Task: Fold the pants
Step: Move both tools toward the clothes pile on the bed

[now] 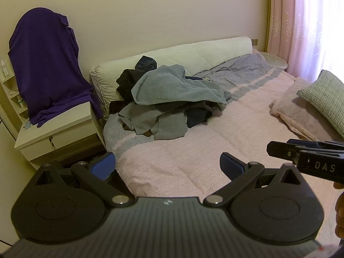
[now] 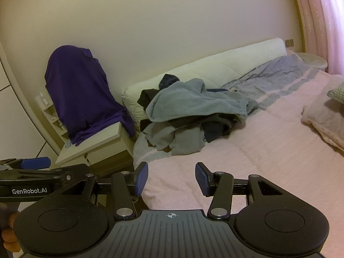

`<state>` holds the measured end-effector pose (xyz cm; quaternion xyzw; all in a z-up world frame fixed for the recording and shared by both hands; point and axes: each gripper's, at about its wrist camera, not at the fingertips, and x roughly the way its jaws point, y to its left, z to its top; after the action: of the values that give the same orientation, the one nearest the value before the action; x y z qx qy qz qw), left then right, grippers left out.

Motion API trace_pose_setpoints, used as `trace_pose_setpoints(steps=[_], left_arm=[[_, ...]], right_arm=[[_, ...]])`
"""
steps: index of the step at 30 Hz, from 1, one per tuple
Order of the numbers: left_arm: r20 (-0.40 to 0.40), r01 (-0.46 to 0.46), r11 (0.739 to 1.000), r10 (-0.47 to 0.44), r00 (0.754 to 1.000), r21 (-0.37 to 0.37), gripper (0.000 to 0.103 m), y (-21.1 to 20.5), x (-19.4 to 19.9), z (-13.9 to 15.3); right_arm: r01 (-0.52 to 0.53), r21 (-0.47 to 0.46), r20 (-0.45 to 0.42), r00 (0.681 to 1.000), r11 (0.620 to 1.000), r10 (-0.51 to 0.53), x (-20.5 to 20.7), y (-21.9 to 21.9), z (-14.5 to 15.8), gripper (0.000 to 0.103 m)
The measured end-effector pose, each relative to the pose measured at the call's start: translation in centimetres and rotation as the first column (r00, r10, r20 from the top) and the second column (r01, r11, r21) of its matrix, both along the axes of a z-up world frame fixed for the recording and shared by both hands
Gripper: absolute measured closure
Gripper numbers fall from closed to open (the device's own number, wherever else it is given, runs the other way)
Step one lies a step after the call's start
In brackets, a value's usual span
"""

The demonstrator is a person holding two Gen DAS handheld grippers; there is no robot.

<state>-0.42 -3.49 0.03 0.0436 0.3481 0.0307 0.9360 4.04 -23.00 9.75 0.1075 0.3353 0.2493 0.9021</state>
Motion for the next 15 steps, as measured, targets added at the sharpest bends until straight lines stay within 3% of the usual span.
trace_pose_setpoints(steps=[15], left_arm=[[-0.043, 0.049, 0.999, -0.05, 0.998, -0.022, 0.001, 1.0, 5.4, -2.0]], right_arm=[[0.076, -0.01, -0.035, 0.996, 0.997, -0.076, 3.4, 0.6, -1.4, 0.057]])
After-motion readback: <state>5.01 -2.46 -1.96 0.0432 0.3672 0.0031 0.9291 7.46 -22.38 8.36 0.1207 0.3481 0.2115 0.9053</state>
